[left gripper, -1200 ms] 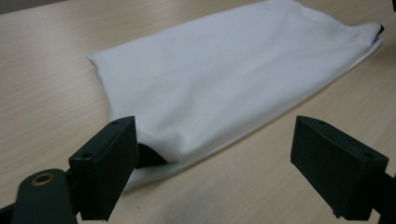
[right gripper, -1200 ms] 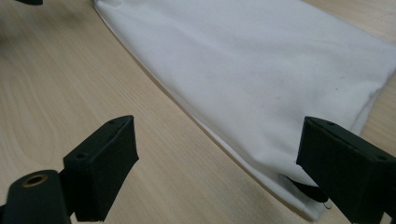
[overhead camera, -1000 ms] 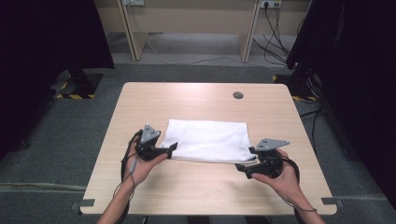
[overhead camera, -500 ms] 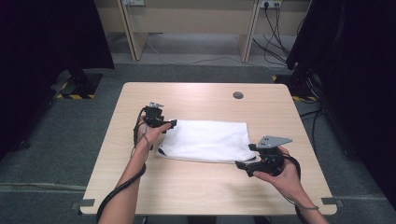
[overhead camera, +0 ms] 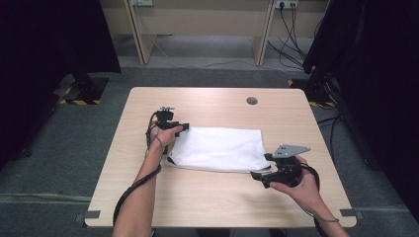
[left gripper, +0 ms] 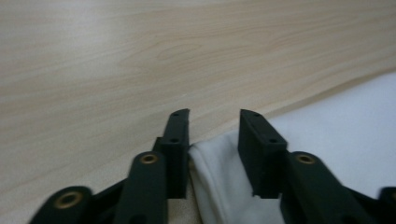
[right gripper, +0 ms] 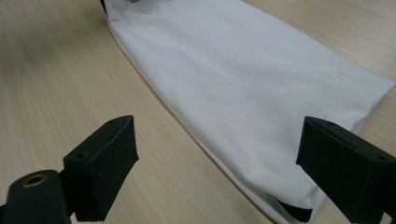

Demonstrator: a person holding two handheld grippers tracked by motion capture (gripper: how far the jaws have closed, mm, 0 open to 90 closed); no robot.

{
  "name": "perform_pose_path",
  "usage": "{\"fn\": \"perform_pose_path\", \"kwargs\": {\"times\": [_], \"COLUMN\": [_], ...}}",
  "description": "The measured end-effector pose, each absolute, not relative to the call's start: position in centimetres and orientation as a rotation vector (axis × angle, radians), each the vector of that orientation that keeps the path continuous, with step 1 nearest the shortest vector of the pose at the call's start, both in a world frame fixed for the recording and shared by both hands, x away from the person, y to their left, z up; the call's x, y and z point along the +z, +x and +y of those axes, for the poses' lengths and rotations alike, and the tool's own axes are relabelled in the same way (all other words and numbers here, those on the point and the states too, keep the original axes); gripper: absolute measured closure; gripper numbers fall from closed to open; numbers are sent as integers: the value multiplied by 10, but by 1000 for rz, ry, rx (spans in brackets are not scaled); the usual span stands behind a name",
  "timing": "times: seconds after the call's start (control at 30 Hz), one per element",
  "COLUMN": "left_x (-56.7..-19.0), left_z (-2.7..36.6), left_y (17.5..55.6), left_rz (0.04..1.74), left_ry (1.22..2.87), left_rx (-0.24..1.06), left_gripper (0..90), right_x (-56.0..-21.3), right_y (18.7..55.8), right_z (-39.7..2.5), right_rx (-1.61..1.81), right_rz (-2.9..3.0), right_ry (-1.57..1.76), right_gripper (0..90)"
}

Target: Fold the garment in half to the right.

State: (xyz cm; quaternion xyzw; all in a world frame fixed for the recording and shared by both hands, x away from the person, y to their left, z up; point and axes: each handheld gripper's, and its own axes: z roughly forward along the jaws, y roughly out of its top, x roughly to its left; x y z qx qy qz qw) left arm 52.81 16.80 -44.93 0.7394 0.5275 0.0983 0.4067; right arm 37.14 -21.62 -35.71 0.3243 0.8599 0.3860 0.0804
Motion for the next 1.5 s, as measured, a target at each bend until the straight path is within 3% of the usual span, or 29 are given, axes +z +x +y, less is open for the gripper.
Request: {"fn": "perform_pose_path", "kwargs": {"times": [0.47, 0.9, 1.5], "left_x": [-422, -408, -404], "left_z": [176, 184, 188], "left_y": [514, 505, 506], "left_rz": [1279, 1243, 1228], "left_ry": [1862, 1924, 1971], "left_rx": [245, 265, 264], "left_gripper": [861, 861, 861], "right_x": [-340, -362, -399], "right_y": [381, 386, 400], "right_z": [-121, -11, 53], "right_rx": [1141, 1094, 977], "right_rz": [2668, 2762, 2817], "right_ry": [707, 478, 410], "right_gripper": [147, 281, 423]}}
